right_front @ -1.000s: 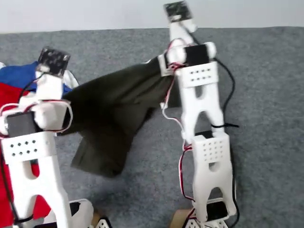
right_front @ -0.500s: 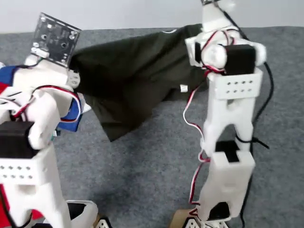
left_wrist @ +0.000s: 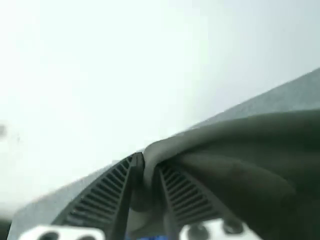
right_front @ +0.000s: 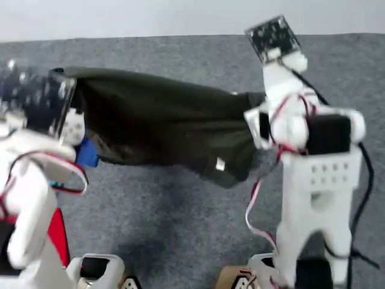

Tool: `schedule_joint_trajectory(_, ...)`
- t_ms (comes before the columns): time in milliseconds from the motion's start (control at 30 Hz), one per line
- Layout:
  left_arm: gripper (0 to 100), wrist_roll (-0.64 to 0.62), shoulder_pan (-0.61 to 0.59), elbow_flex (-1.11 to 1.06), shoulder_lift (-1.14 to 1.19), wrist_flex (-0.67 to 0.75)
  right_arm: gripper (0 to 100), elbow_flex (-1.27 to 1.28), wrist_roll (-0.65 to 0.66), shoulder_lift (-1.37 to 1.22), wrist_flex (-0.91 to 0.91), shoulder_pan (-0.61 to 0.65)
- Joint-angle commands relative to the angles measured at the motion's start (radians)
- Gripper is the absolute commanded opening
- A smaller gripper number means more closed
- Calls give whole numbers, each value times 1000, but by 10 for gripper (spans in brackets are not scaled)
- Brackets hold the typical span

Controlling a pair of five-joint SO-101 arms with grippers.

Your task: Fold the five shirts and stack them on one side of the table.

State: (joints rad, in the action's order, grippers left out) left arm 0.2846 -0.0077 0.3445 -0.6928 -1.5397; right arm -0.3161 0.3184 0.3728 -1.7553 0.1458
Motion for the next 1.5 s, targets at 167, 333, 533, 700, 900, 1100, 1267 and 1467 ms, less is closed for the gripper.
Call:
schedule_joint_trajectory(167, 4, 68, 172, 38, -193, -2, 8, 80, 86, 272, -36, -15)
schedule_joint_trajectory(333, 4, 106, 187, 36, -256, -2, 8, 81, 164, 358, -38, -101)
schedule_joint_trajectory(533, 4, 106, 183, 36, -284, -23, 8, 141, 265, 452, -38, -199)
schedule_joint_trajectory(700, 4, 106, 183, -50, -279, -101, 9, 341, 270, 501, -36, -203)
schedule_joint_trajectory(900, 4, 101, 183, -392, -276, -34, 9, 635, 267, 464, 70, -200)
schedule_joint_trajectory(1100, 3, 98, 183, -954, -276, 445, 9, 856, 241, 364, 435, -197)
schedule_joint_trajectory(1267, 3, 98, 183, -1290, -275, 896, 9, 884, 215, 183, 665, -199)
schedule_joint_trajectory(1467, 3, 98, 181, -1438, -239, 1157, 9, 882, 215, -18, 920, -202)
